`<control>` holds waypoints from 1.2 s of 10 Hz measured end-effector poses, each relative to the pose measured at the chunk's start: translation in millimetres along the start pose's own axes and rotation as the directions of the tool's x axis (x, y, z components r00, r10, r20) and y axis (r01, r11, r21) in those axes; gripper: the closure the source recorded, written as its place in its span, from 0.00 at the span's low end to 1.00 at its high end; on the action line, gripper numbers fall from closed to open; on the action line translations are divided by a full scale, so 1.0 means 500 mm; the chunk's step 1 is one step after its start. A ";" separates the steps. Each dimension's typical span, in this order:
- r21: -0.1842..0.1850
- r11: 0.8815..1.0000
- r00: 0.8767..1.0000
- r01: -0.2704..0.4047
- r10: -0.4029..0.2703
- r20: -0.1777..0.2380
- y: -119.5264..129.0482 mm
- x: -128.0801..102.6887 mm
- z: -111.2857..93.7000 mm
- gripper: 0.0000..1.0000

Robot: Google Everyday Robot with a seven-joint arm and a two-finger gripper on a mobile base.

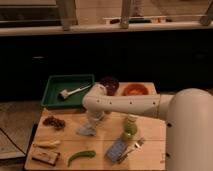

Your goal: Wipe table surface with towel

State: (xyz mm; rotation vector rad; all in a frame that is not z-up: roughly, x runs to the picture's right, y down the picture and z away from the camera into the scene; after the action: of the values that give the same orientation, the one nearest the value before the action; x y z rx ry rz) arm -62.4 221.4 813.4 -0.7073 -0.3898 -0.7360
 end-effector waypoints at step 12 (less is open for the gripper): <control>-0.015 0.999 0.999 0.036 -0.037 -0.035 0.112 0.053 -0.071 0.99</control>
State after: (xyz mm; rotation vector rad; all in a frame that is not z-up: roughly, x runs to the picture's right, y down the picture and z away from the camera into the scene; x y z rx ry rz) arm -1.0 213.4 778.3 -0.7016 -0.3661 -0.7857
